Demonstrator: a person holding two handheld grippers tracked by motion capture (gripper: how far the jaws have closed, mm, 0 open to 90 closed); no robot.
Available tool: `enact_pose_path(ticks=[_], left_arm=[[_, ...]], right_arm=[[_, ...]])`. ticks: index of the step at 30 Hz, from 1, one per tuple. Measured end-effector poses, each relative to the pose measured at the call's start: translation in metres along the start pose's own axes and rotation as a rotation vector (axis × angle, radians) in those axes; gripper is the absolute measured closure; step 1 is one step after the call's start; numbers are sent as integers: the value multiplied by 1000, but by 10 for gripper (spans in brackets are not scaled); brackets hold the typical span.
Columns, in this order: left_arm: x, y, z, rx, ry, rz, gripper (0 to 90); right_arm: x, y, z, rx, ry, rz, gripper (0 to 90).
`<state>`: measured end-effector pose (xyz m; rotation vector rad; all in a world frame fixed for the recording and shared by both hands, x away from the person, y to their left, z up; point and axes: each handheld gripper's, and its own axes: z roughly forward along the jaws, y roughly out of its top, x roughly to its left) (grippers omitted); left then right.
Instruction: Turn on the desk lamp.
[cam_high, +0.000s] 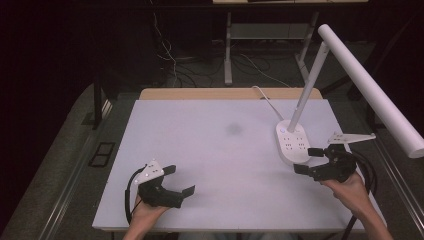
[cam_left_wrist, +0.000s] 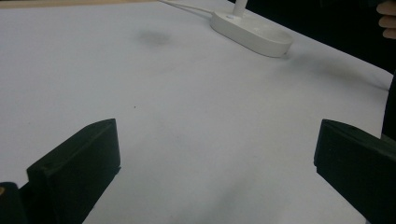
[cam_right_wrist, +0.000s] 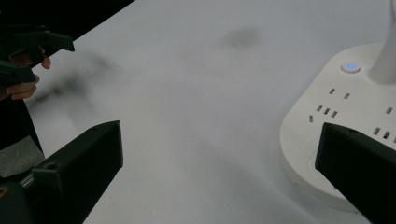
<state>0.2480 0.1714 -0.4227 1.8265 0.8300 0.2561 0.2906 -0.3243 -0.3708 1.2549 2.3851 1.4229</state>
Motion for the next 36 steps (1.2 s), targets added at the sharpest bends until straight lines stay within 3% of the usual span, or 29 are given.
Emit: enact_pose_path(ticks=[29,36], left_arm=[[-2,-1,3,11,-3,4,0],[-2,-1,3,11,-2,4,0]], right_arm=[[-39,33,3,57,-56,8,7],[-51,40,2,43,-75,27,7]])
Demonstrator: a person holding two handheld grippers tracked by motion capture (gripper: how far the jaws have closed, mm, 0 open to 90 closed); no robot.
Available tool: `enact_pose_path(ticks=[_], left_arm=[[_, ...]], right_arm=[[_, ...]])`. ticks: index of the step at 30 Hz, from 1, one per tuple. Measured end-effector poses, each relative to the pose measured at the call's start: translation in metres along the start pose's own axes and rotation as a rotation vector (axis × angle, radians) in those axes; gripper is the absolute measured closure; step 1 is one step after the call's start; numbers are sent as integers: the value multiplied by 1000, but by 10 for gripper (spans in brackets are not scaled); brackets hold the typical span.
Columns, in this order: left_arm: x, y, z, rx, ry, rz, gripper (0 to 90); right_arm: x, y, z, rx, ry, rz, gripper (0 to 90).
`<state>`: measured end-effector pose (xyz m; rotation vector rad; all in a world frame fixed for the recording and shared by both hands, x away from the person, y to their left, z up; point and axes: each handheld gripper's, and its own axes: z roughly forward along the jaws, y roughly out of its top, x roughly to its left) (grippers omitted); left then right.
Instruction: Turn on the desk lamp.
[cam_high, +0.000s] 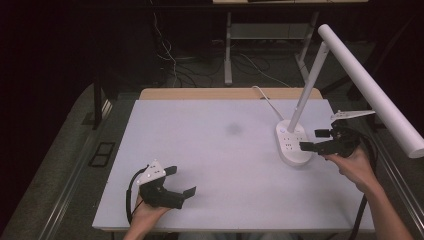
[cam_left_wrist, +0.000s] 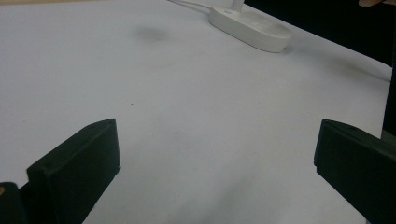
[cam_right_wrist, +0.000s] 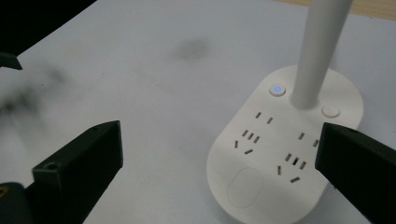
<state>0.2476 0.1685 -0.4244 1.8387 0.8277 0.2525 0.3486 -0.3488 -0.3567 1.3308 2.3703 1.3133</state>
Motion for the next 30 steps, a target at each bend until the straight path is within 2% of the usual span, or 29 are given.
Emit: enact_pose_path(ticks=[14,23,24,25,27,28,30], left_arm=[[-1,0,0,4,-3,2,0],[0,0,-1,0,0,0,0],[0,0,-1,0,1,0,0],[0,0,-1,0,0,0,0],[0,0,-1,2,0,-2,0],[0,0,-1,2,0,-2,0],[0,0,-1,5,1,1,0]], right_arm=[[-17,14,4,27,-29,1,7],[-38,20,12,32,-41,32,11],[-44,20,13,36,-38,33,70],[-46,20,13,35,-50,31,73],[-48,20,13,29,-56,19,171],[-48,20,14,28,-67,14,174],[-49,21,16,29,-73,8,240]])
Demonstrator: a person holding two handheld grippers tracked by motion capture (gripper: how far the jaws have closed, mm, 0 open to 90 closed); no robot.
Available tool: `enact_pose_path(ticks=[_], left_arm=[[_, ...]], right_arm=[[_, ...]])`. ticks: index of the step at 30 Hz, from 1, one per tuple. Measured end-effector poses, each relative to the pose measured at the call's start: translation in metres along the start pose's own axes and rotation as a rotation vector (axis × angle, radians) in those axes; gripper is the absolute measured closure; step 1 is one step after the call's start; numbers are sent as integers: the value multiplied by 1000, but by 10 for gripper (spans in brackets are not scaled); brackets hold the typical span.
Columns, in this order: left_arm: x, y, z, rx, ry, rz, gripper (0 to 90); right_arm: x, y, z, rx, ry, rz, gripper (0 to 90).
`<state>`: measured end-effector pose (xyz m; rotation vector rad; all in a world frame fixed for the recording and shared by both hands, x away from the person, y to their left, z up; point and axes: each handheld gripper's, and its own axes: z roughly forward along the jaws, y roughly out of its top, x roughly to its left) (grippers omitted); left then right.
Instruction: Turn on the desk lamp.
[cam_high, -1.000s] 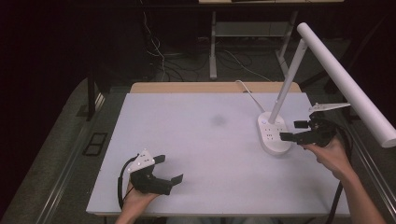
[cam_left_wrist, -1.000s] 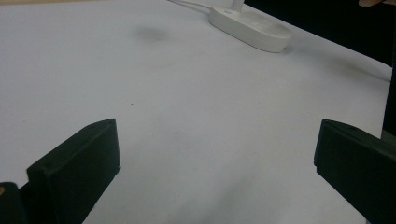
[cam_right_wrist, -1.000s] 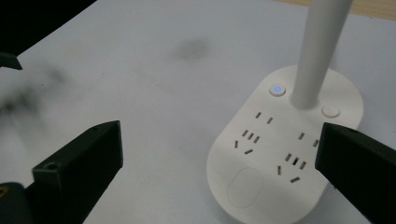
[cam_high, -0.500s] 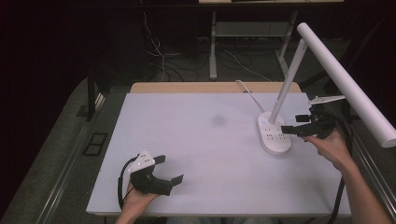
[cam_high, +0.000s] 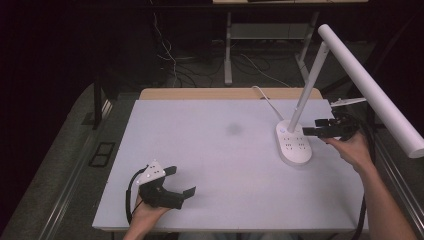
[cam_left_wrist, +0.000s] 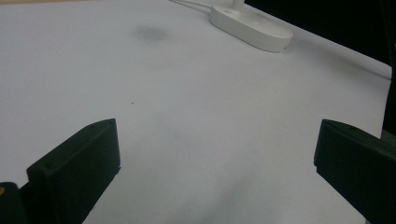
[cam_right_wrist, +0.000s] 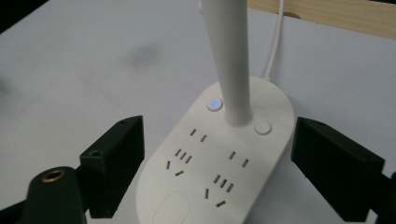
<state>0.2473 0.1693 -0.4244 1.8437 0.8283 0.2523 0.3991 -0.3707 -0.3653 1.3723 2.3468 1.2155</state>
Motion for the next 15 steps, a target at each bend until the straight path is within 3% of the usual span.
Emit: enact_pose_path(ticks=[9,15], left_arm=[[0,0,0,0,0,0,0],[-1,0,1,1,-4,2,0]], right_arm=[[-7,1,11,18,-16,0,419],[-13,1,20,-3,-16,9,532]])
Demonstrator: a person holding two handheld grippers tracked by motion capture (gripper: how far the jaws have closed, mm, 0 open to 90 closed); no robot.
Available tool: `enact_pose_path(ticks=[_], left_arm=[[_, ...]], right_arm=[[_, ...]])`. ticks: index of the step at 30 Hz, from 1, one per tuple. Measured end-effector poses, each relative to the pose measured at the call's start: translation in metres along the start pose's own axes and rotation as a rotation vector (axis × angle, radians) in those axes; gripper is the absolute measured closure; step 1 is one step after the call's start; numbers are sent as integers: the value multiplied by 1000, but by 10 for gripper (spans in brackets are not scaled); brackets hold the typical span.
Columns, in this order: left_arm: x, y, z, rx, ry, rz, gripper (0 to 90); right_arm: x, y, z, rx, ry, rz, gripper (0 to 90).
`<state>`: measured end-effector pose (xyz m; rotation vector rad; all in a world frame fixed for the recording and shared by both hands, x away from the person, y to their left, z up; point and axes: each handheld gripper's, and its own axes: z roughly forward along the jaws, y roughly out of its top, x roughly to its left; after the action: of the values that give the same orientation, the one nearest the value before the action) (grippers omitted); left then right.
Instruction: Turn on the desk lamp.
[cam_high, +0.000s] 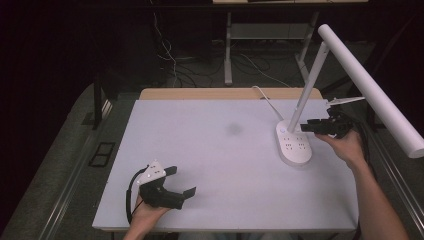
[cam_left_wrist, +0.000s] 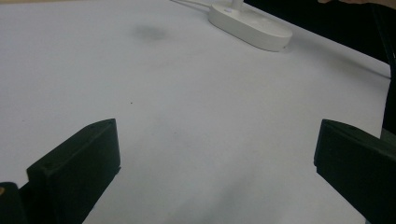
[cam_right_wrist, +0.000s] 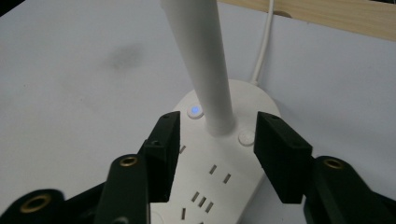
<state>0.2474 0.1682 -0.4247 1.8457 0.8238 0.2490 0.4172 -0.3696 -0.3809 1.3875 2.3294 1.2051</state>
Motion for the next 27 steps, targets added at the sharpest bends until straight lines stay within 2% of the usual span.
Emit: enact_pose_path(ticks=[3,9,17,22,27], left_arm=[[0,0,0,0,-1,1,0],[0,0,0,1,0,2,0],[-1,0,1,10,0,10,0],[0,0,1,10,2,10,0],[-1,0,2,16,1,14,0]], right_arm=[[-3,1,6,7,-3,4,607],[-10,0,8,-3,-8,9,702],[-20,-4,14,-4,2,39,852],[-25,-6,19,-3,-1,57,897],[-28,-7,27,9,-9,71,898]])
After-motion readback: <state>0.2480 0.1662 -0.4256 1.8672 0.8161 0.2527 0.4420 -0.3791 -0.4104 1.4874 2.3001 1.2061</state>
